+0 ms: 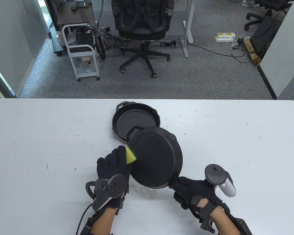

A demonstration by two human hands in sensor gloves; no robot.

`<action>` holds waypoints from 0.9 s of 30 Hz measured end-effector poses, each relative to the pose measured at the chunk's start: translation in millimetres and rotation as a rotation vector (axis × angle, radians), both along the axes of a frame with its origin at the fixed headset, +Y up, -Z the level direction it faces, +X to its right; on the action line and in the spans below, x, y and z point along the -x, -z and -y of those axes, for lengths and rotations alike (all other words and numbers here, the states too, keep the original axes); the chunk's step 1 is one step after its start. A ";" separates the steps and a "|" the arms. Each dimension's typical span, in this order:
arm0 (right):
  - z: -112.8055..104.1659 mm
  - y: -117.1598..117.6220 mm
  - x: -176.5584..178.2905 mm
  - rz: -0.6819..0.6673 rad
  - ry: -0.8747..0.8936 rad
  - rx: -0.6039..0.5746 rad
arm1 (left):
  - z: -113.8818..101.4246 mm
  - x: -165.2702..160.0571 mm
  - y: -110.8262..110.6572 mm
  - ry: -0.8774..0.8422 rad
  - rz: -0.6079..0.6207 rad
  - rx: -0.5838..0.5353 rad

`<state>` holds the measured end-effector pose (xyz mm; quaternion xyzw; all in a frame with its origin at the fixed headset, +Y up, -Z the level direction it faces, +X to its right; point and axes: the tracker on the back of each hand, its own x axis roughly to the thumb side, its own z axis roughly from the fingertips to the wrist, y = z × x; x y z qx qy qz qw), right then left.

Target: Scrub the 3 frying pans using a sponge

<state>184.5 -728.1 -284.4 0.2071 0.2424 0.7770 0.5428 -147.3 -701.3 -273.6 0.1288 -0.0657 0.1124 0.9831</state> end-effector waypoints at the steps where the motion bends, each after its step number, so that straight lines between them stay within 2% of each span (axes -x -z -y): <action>1: -2.1 1.0 -2.2 0.037 0.018 -0.018 | -0.3 -1.8 -0.4 0.005 0.010 0.007; 5: -22.1 15.8 -5.9 0.210 -0.003 -0.160 | -0.4 -10.1 -2.5 0.019 0.049 0.025; 9: -36.9 39.0 5.0 0.248 -0.039 -0.193 | -2.0 -17.7 -5.3 0.026 0.082 0.031; 13: -46.9 64.1 33.6 0.276 -0.248 -0.307 | -4.1 -26.6 -8.9 0.056 0.114 0.041; 16: -46.2 80.7 55.2 0.280 -0.335 -0.312 | -2.5 -30.2 -9.1 0.063 0.123 0.046; 19: -41.6 102.6 75.3 0.288 -0.405 -0.268 | 0.3 -31.8 -8.0 0.078 0.124 0.066; 22: -36.7 121.6 94.4 0.284 -0.542 -0.245 | 2.4 -33.4 -7.1 0.091 0.121 0.094; 25: -30.9 135.0 106.6 0.287 -0.643 -0.248 | 4.7 -36.6 -6.9 0.110 0.128 0.100; 27: -25.7 143.4 115.7 0.293 -0.686 -0.205 | 7.2 -38.7 -6.1 0.126 0.129 0.118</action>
